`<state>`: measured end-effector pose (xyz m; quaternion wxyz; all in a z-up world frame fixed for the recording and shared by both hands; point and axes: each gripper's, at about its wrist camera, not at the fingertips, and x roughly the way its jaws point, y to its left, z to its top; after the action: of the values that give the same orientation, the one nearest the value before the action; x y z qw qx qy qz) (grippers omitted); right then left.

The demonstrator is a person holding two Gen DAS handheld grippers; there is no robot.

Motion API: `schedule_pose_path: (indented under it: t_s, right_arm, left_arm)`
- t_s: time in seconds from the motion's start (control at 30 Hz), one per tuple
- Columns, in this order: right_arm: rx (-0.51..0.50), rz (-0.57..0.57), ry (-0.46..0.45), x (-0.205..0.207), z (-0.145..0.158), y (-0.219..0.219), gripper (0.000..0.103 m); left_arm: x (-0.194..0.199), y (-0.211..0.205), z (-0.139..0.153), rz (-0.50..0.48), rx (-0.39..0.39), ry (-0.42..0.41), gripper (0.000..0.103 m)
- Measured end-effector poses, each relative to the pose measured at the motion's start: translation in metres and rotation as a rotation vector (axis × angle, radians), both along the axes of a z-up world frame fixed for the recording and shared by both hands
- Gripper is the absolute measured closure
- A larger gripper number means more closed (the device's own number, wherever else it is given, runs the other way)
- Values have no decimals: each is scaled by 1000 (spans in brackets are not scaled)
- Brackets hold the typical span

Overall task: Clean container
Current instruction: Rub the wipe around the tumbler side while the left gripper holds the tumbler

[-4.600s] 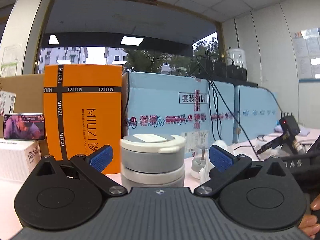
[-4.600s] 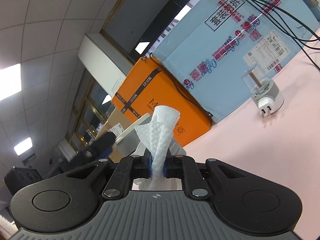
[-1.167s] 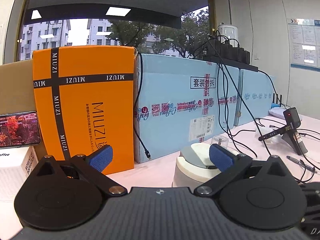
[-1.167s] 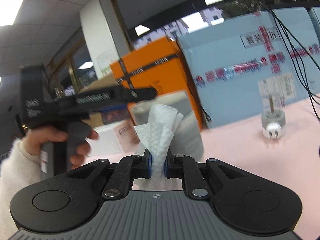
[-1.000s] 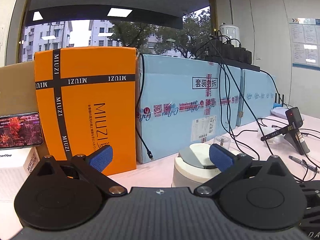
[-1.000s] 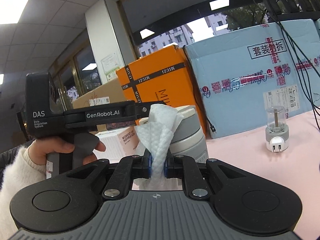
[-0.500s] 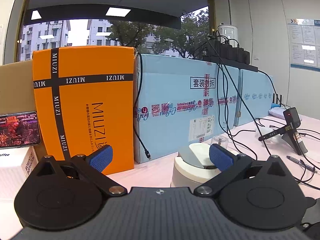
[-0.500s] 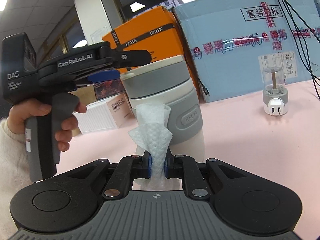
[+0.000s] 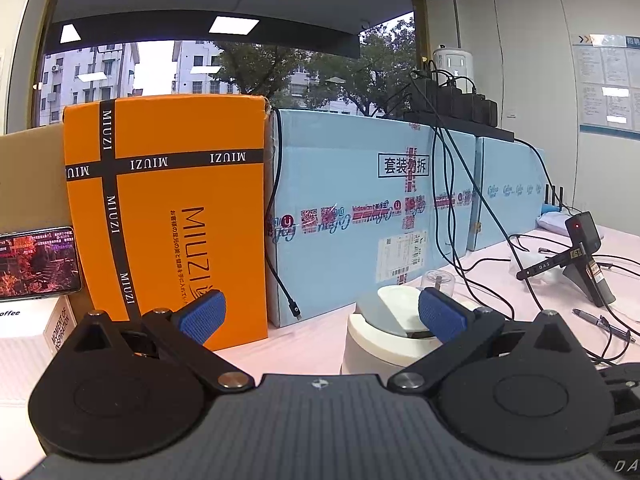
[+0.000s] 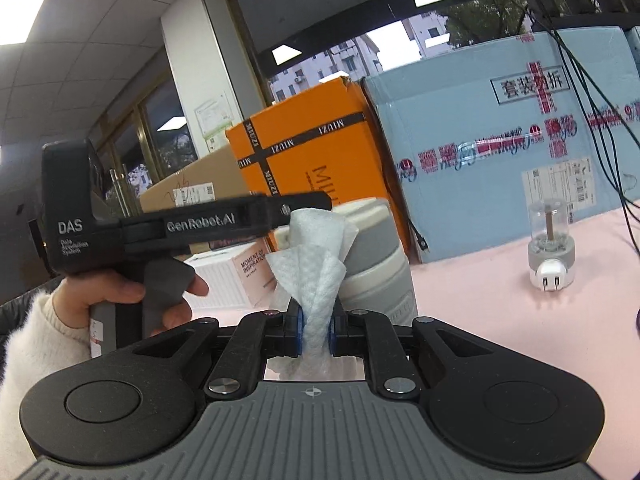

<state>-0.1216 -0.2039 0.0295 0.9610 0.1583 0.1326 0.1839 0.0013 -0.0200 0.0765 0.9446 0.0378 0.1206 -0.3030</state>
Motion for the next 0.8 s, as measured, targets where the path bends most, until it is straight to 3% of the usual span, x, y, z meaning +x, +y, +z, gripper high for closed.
schedule_pose_path:
  t_s: [0.33,0.63,0.8]
  right_arm:
    - [-11,-11,117,9,-28,1,91]
    - [-17,-19,21,-4,-3,4,91]
    - [-5,-14,28,-1,-6,3,92]
  left_arm:
    - [0,0,0,1,-3,0,0]
    - [-2,0,1,7,3,-6,0]
    - [-3,0,1,2,2,-5,0]
